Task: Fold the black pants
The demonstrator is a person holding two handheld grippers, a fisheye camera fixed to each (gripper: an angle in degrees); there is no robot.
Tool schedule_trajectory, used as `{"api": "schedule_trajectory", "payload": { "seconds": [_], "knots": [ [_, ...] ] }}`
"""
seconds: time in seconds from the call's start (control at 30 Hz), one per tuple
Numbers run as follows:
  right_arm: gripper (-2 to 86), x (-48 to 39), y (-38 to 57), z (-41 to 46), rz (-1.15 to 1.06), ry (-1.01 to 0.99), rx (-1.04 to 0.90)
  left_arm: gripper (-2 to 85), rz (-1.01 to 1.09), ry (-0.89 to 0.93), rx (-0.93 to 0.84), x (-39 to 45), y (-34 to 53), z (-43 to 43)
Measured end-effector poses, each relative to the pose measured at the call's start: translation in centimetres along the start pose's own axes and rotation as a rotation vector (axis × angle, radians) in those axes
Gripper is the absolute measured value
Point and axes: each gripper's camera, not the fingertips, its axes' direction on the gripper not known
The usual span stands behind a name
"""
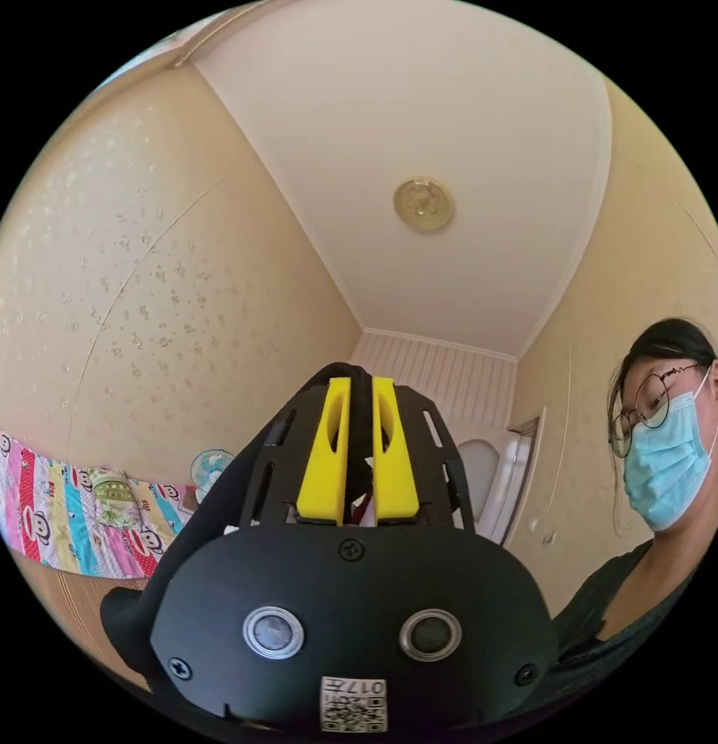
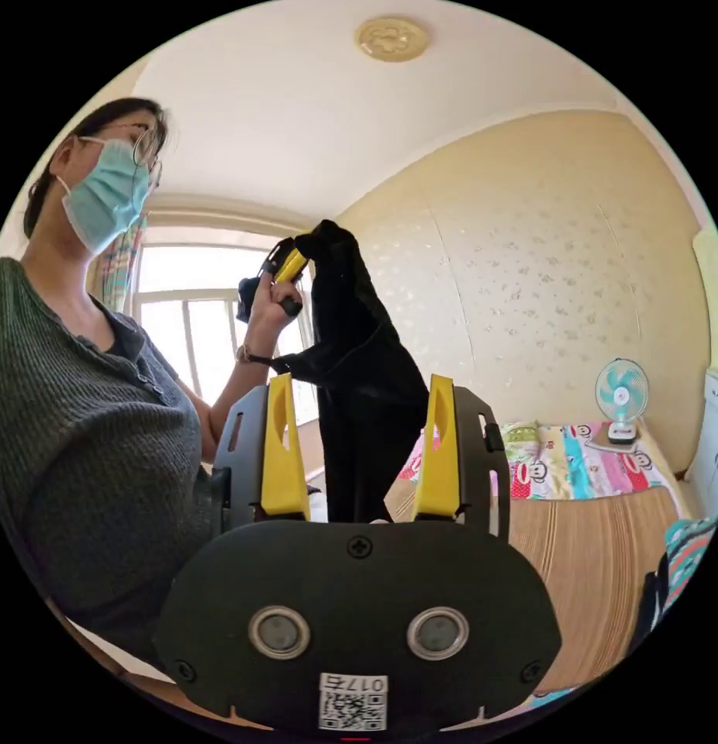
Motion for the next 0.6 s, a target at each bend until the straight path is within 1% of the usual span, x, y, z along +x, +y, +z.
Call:
{"api": "schedule_trajectory", "payload": {
  "seconds": [0.07, 0.13, 0.2, 0.27, 0.3, 0.4, 0.43, 0.47, 0.5, 0.53, 0.57, 0.6],
  "knots": [
    [24.5, -2.8, -0.5, 2.7, -0.188, 0.116, -0.124, 5.0, -0.025, 0.047, -0.021, 0.0, -0.3, 0.1],
    [24.7, -3.3, -0.6, 4.7, -0.274, 0.145, -0.174, 5.0, -0.043, 0.098, -0.050, 0.3, -0.7, -0.3],
    [24.4, -2.1, -0.6, 6.3, -0.281, 0.106, -0.207, 5.1, -0.049, 0.129, -0.054, 0.6, -1.0, -1.2],
    [23.7, 0.1, -0.2, 7.2, -0.232, -0.036, -0.244, 5.1, -0.069, 0.166, -0.048, 0.8, -1.5, -2.4],
    [23.6, 0.5, 0.1, 7.2, -0.225, -0.062, -0.244, 5.1, -0.082, 0.198, -0.046, 0.8, -1.9, -3.3],
    [22.9, -1.0, 0.4, 7.1, -0.222, -0.084, -0.195, 5.3, -0.064, 0.280, -0.074, 1.8, -2.8, -4.8],
    [22.0, -3.3, -0.2, 6.9, -0.252, -0.178, -0.151, 5.4, -0.060, 0.289, -0.085, 2.3, -2.9, -5.3],
    [17.3, -6.0, -0.9, 6.7, -0.285, -0.248, -0.101, 5.4, -0.062, 0.288, -0.089, 2.5, -3.0, -5.5],
    [15.0, -7.3, -1.3, 6.6, -0.299, -0.262, -0.074, 5.5, -0.063, 0.281, -0.090, 2.8, -3.1, -6.0],
    [8.8, -9.8, -2.0, 6.2, -0.346, -0.284, -0.024, 5.5, -0.062, 0.273, -0.090, 3.0, -3.3, -6.7],
    [5.6, -11.3, -3.1, 5.6, -0.309, -0.231, 0.023, 5.5, -0.060, 0.269, -0.091, 3.0, -3.5, -7.1],
    [5.5, -11.6, -3.7, 5.1, -0.283, -0.198, 0.046, 5.6, -0.052, 0.253, -0.094, 2.9, -3.9, -8.2]
  ]
}}
